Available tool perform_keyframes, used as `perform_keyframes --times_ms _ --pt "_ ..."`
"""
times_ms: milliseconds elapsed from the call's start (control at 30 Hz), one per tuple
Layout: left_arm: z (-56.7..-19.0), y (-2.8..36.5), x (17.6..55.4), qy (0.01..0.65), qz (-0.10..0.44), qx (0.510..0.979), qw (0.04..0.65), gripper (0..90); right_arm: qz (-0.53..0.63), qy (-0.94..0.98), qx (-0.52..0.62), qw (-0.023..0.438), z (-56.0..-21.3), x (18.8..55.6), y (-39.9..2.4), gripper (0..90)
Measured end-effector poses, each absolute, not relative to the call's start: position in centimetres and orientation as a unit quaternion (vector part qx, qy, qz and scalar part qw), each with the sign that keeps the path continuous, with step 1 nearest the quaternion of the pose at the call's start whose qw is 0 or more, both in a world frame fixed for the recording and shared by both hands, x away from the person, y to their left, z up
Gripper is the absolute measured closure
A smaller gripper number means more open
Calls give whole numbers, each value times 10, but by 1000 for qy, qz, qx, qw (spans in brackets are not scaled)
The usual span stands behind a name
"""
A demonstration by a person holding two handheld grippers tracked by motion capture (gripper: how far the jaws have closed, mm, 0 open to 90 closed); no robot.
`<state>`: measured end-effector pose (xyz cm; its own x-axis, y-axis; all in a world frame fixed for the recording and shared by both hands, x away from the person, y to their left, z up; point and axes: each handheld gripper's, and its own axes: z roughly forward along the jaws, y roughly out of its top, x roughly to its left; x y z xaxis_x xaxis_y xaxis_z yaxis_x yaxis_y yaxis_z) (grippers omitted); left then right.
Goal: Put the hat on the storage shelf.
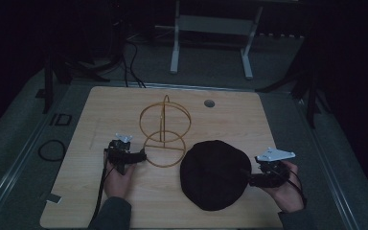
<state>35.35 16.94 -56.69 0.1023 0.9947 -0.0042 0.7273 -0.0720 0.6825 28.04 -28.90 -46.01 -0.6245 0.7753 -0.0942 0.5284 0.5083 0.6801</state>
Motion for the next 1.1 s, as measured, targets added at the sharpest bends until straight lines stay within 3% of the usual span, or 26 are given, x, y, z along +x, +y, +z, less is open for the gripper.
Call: perform_keyframes --times_ms 300,1100 --pt "-567 169 354 624 244 690 274 7 299 864 358 188 -463 284 -271 151" --pt "-567 169 354 624 244 690 274 7 292 891 299 175 -462 311 -235 107"
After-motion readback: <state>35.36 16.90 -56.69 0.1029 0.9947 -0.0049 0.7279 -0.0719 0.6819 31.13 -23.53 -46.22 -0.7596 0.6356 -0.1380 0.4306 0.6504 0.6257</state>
